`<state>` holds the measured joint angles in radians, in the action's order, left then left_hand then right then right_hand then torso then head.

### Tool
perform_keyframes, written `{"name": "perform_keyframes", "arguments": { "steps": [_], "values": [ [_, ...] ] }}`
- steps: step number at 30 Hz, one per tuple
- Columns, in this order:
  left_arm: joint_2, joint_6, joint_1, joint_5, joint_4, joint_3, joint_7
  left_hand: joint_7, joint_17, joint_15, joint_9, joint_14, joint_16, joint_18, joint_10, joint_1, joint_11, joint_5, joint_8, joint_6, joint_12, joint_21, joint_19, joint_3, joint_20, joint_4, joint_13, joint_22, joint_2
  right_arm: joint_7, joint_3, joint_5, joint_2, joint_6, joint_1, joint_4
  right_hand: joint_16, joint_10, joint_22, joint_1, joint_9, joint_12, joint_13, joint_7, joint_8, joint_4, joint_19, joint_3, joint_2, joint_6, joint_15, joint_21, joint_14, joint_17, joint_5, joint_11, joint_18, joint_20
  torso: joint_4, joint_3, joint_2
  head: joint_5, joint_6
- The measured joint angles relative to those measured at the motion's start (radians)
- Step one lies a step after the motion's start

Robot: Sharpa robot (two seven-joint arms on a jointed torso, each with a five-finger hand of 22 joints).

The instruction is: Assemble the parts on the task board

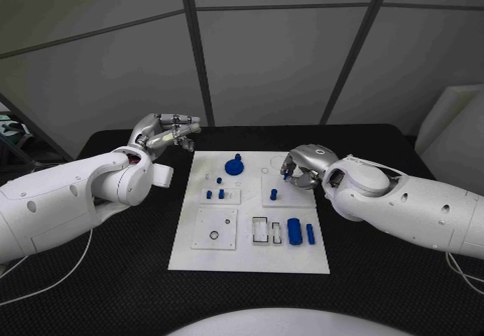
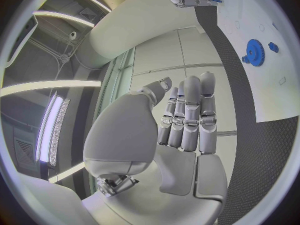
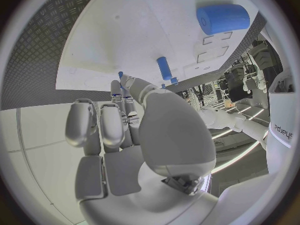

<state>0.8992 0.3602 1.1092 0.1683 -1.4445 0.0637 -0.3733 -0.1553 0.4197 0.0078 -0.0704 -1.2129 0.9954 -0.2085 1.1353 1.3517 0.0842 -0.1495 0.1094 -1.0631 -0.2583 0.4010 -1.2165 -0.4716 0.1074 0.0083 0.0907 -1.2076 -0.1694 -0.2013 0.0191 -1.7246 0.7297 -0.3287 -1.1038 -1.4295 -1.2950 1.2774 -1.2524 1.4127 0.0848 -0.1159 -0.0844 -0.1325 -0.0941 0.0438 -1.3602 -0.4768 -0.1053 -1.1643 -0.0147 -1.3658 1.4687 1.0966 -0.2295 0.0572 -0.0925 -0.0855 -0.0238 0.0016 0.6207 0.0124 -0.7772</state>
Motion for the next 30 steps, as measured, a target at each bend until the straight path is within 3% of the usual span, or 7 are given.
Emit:
{"name": "perform_keyframes", "arguments": {
  "steps": [9,15,22,30],
  "values": [
    [0.001,0.000,0.000,0.000,0.001,0.000,0.001,0.000,0.000,0.000,0.000,0.000,0.000,0.001,0.000,0.000,0.000,0.000,0.000,0.000,0.000,0.000,0.000,0.000,0.000,0.000,0.000,0.002,0.000,0.008,-0.001,0.023,0.043,-0.055,0.000,-0.097,-0.005,0.000,-0.002,-0.004,0.000,0.000,0.000,0.000,0.001,-0.003,-0.004,-0.003,-0.004,0.000,0.000,0.000,0.000,0.001,0.000,0.000,0.000,-0.004,0.0007,-0.0005,0.000,0.001,0.004],
    [-0.003,0.000,0.000,-0.002,0.001,0.000,0.001,0.000,0.000,0.000,0.000,0.000,0.000,0.001,0.000,0.000,0.000,0.000,0.000,0.000,0.000,0.000,0.000,0.000,0.000,0.000,0.000,0.002,0.000,0.017,-0.002,0.049,0.039,-0.074,0.000,-0.163,-0.005,0.000,-0.004,-0.004,-0.002,0.000,0.000,0.000,0.002,-0.002,-0.004,-0.003,-0.004,0.000,0.000,0.000,0.000,0.003,0.000,0.000,0.000,-0.004,0.0018,-0.0008,0.001,0.013,0.004],
    [-0.019,-0.001,0.000,-0.010,0.006,0.000,0.002,0.000,-0.002,0.000,0.000,0.000,-0.004,0.001,0.000,0.000,0.000,0.000,0.000,0.000,0.000,0.000,0.000,0.003,0.000,-0.003,0.000,0.003,0.000,0.031,-0.002,0.078,-0.027,-0.077,0.001,-0.190,-0.005,0.000,-0.004,-0.004,-0.003,0.000,0.000,0.001,0.002,-0.003,-0.004,-0.003,-0.004,0.001,0.000,0.000,0.000,0.002,0.000,0.000,0.000,-0.004,0.0044,-0.0027,0.001,0.038,-0.002],
    [-0.035,-0.001,0.000,-0.016,0.009,0.000,0.002,0.000,-0.002,0.000,0.000,0.000,-0.004,0.001,0.000,0.000,0.000,0.000,0.000,0.000,0.000,0.000,0.000,0.003,0.000,-0.003,0.000,0.003,0.000,0.048,0.002,0.096,-0.103,-0.057,0.032,-0.168,-0.005,0.000,-0.005,-0.004,-0.003,0.000,0.000,0.002,0.003,-0.002,-0.003,-0.002,-0.004,0.002,0.000,-0.004,0.000,0.000,0.000,0.000,0.000,-0.004,0.0049,-0.0034,0.001,0.081,-0.013]
  ]
}}
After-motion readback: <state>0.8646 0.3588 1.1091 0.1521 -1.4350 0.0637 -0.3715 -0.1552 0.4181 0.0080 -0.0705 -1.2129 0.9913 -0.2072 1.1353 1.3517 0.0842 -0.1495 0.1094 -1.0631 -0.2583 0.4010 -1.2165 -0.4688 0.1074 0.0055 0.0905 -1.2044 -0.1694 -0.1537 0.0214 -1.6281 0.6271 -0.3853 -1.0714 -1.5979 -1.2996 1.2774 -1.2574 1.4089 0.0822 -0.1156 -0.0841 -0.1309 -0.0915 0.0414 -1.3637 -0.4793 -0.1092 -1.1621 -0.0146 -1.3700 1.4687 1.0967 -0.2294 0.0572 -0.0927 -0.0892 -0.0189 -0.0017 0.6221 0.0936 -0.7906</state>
